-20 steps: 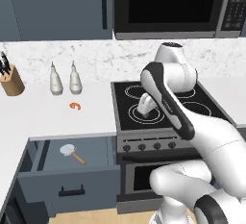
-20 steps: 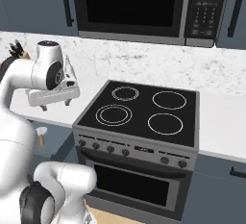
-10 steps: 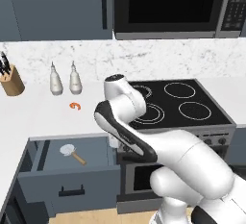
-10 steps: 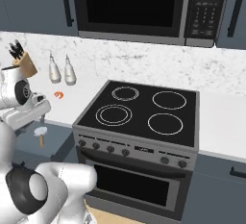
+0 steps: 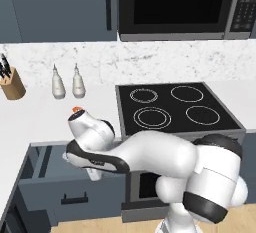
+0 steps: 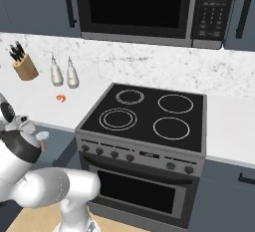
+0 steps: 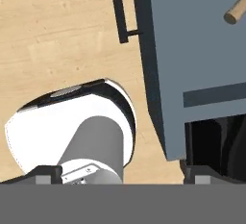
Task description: Pick the pizza cutter from the drawer and place it on the counter.
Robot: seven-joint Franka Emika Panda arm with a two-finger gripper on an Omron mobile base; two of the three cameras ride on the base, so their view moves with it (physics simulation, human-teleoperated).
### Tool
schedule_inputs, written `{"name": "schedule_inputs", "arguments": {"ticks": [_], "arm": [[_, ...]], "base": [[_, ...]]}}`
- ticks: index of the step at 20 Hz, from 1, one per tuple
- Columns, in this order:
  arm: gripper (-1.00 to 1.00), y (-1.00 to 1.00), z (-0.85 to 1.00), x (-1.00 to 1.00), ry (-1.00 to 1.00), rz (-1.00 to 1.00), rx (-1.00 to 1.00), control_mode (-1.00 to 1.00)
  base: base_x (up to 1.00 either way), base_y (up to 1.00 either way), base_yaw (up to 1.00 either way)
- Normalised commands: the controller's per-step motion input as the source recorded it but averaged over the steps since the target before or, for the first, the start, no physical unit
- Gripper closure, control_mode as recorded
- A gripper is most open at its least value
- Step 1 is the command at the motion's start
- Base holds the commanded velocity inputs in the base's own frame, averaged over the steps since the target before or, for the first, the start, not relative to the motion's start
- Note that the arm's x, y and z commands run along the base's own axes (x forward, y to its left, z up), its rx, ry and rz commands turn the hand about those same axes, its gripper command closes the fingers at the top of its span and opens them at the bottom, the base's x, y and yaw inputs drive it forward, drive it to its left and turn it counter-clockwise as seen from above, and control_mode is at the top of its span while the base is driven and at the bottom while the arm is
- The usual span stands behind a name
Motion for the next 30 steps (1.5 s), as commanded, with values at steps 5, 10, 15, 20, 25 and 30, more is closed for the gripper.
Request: {"name": "schedule_inputs", "arguments": {"ticks": [5, 10, 15, 20, 25, 30], "arm": [[-1.00, 0.05, -0.30, 0.11, 0.05, 0.00, 0.06, -1.00], [-1.00, 0.04, -0.39, 0.06, 0.00, 0.00, 0.01, -1.00], [-1.00, 0.00, -0.46, 0.15, 0.00, 0.00, 0.03, -1.00], [-1.00, 0.01, -0.39, 0.31, 0.00, 0.00, 0.03, -1.00], [-1.00, 0.00, -0.40, 0.32, 0.00, 0.00, 0.01, -1.00], [-1.00, 0.00, -0.47, 0.32, 0.00, 0.01, 0.02, -1.00]], "base": [[0.00, 0.00, 0.00], [0.00, 0.00, 0.00], [0.00, 0.00, 0.00], [0.00, 0.00, 0.00], [0.00, 0.00, 0.00], [0.00, 0.00, 0.00]]}}
